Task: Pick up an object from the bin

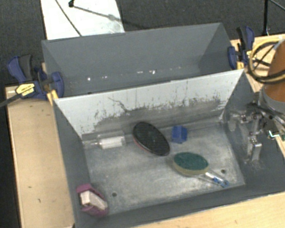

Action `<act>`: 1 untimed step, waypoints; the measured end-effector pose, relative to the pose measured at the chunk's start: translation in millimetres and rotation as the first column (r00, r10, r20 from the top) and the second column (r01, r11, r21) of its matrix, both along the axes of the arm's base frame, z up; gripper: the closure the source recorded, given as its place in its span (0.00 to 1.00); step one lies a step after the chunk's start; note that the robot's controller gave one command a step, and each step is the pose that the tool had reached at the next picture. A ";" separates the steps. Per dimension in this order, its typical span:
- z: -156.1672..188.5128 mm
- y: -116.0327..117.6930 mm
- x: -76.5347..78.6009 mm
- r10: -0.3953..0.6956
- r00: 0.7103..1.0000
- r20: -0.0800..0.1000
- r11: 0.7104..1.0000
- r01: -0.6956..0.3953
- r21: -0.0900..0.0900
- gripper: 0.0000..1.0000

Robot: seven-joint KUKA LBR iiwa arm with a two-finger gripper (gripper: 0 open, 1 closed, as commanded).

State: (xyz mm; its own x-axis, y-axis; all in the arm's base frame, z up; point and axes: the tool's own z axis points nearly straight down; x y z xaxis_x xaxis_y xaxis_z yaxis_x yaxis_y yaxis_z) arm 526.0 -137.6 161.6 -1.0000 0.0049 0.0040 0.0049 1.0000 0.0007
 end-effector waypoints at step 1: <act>-92.5 82.5 -14.1 -0.008 1.000 -0.003 1.000 0.008 0.001 0.00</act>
Offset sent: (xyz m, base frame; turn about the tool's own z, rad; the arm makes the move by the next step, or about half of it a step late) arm -0.0125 0.0795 -0.0901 0.0125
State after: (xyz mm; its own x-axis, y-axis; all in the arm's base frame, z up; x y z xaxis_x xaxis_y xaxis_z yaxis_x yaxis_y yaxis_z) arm 511.9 -55.1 69.0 -0.9999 0.0126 0.0067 0.0126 0.9999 0.0017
